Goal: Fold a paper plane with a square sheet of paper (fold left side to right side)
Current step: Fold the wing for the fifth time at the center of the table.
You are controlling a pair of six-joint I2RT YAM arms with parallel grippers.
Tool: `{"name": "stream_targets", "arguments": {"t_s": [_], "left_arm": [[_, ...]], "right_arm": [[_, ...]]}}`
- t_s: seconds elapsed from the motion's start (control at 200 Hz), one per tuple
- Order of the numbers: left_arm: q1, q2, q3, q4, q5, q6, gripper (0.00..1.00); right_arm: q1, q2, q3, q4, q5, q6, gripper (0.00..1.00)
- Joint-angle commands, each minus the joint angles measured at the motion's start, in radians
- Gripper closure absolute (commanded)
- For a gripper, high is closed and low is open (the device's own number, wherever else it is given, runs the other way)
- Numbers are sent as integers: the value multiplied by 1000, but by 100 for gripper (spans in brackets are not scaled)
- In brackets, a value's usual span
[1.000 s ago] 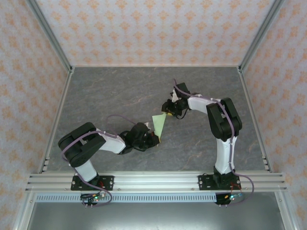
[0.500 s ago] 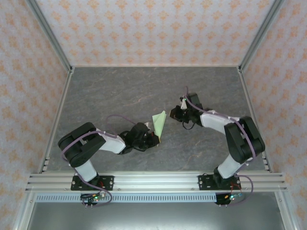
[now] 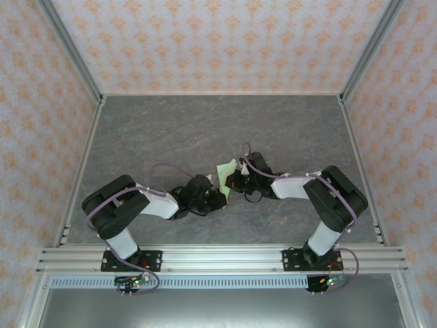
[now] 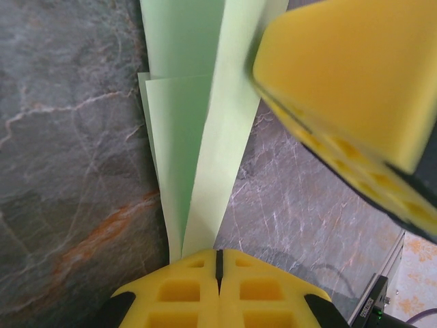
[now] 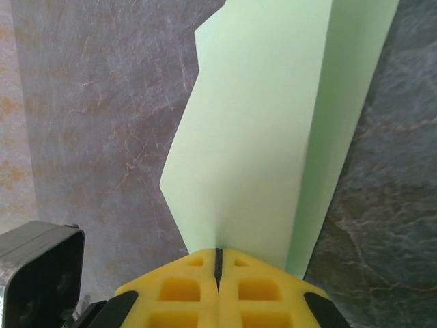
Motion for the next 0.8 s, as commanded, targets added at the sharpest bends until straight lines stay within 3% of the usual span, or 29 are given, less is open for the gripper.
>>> {"name": "stream_targets", "arguments": {"t_s": [0.0,0.265,0.52,0.796], "left_arm": [[-10,15,-31,-210,-23,12,100],[-10,15,-29,-213,-24,13,100],[-10,18,-29,-217,-26,13,100],[-10,22,-32,-216,-24,13,100]], "right_arm": [[11,4,-14,51,25,19,94],[49,14,-55,56,54,25,94],[49,24,-17,-61,155,-103,94],[-7,76,45,-124,205,-193,93]]}}
